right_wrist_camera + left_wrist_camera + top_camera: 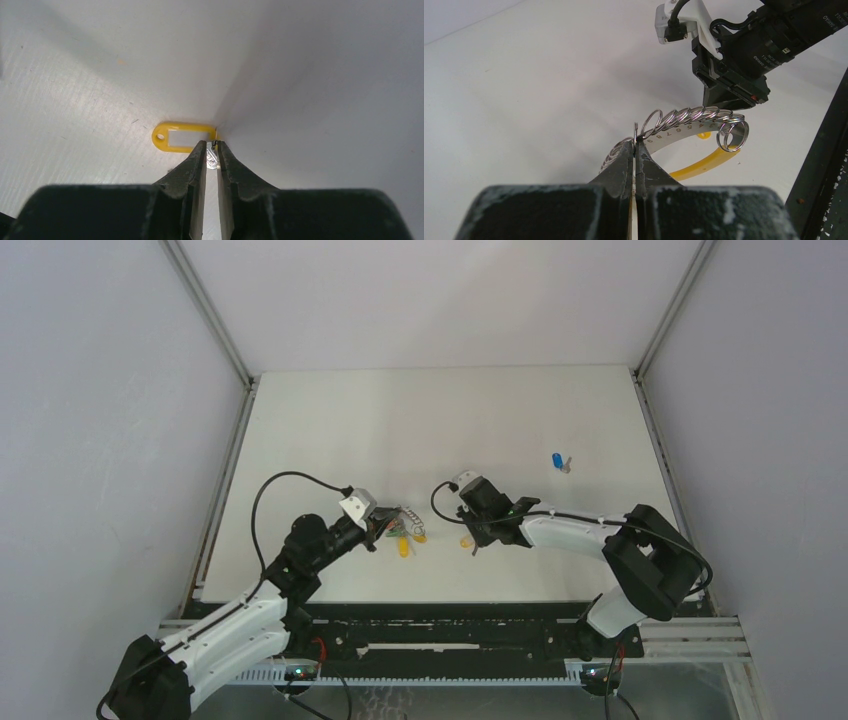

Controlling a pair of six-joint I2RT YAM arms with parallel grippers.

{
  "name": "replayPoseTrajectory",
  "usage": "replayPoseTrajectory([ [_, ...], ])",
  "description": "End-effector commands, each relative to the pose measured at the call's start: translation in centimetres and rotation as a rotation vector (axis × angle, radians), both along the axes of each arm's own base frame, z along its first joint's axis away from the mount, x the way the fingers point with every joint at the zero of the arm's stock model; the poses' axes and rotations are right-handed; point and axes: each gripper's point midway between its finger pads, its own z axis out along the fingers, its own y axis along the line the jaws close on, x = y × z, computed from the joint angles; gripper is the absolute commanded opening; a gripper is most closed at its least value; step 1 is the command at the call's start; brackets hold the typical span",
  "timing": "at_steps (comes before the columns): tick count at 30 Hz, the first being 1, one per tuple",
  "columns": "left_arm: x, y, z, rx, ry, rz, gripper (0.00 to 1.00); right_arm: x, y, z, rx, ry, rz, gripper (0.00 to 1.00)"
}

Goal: Put the keys on the keyring

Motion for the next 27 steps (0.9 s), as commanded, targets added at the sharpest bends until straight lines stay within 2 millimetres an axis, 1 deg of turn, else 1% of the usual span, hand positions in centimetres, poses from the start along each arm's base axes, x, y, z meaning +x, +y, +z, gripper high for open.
replayPoseTrajectory([
  [1,0.02,-0.38,2.52,-0.061,-0.07,-0.011,0.0,0.45,0.46,0.59,0.013,-0.024,-0.012,0.12],
  [14,-0.02,-0.39,2.47,-0.06,-0.07,-0.013,0.0,0.54,0.76,-0.03,0.016,-0.017,-0.009,0.11],
  [22,-0.05,-0.42,2.52,-0.059,-0.072,-0.016,0.0,0.84,0.88,0.18,0.011,-0.018,-0.011,0.11],
  [27,-0.04,-0.38,2.49,-0.057,-0.072,-0.014,0.0,0.93,0.6,0.1,-0.011,-0.015,-0.019,0.07],
])
